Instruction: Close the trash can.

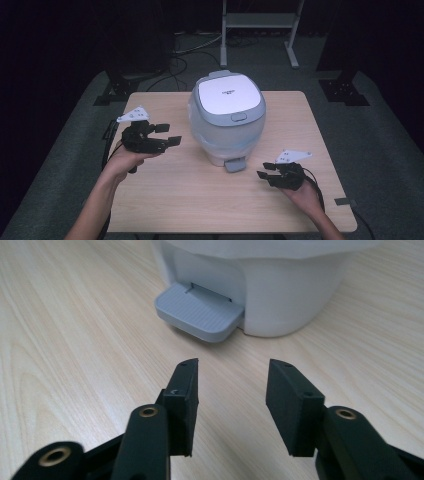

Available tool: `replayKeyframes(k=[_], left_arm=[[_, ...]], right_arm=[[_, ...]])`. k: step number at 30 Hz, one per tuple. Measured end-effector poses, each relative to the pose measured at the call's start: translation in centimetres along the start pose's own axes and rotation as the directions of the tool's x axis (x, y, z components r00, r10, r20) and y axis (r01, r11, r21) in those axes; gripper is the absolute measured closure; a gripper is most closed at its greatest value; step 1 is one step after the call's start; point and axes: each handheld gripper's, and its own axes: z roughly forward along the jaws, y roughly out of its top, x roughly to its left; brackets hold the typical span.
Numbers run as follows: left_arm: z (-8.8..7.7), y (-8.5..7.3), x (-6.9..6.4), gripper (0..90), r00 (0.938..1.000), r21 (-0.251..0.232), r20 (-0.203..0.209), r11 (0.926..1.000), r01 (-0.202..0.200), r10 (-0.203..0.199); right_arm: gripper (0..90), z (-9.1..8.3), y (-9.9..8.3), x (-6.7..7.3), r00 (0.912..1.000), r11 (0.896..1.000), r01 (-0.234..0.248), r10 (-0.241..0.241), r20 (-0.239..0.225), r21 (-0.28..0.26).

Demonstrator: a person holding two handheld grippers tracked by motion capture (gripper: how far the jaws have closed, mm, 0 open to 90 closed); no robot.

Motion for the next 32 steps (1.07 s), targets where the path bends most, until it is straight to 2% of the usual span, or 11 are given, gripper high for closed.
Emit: replayKeyframes(k=[8, 17, 24, 28, 32], left_arm=[[0.0, -1.9, 0.2, 23.9, 0.9997, -0.011, -0.019, 0.9998, -0.017, 0.017], [-0.3, -4.6, 0.3, 19.4, 0.9972, -0.015, -0.068, 0.9994, -0.032, 0.031], [-0.5, -6.3, -0.1, 19.1, 0.9967, -0.009, -0.061, 0.9985, -0.053, 0.053], [-0.3, -7.5, -0.6, 18.8, 0.9943, 0.009, -0.072, 0.9969, -0.078, 0.079], [-0.1, -9.1, -0.8, 18.8, 0.9955, -0.008, -0.064, 0.9975, -0.070, 0.069]], right_arm=[[49.2, -0.9, -0.7, -0.6, 0.9993, 1.000, -0.029, 0.029, 0.024, -0.001], [45.4, -1.9, -1.3, -1.3, 0.9978, 0.999, -0.047, 0.048, 0.046, -0.010], [43.9, -2.5, -1.8, -1.5, 0.9971, 0.998, -0.054, 0.054, 0.053, -0.009], [42.5, -2.9, -2.1, -1.4, 0.9968, 0.998, -0.057, 0.057, 0.056, -0.003], [40.6, -3.3, -2.5, -1.4, 0.9962, 0.998, -0.064, 0.065, 0.057, -0.012]])
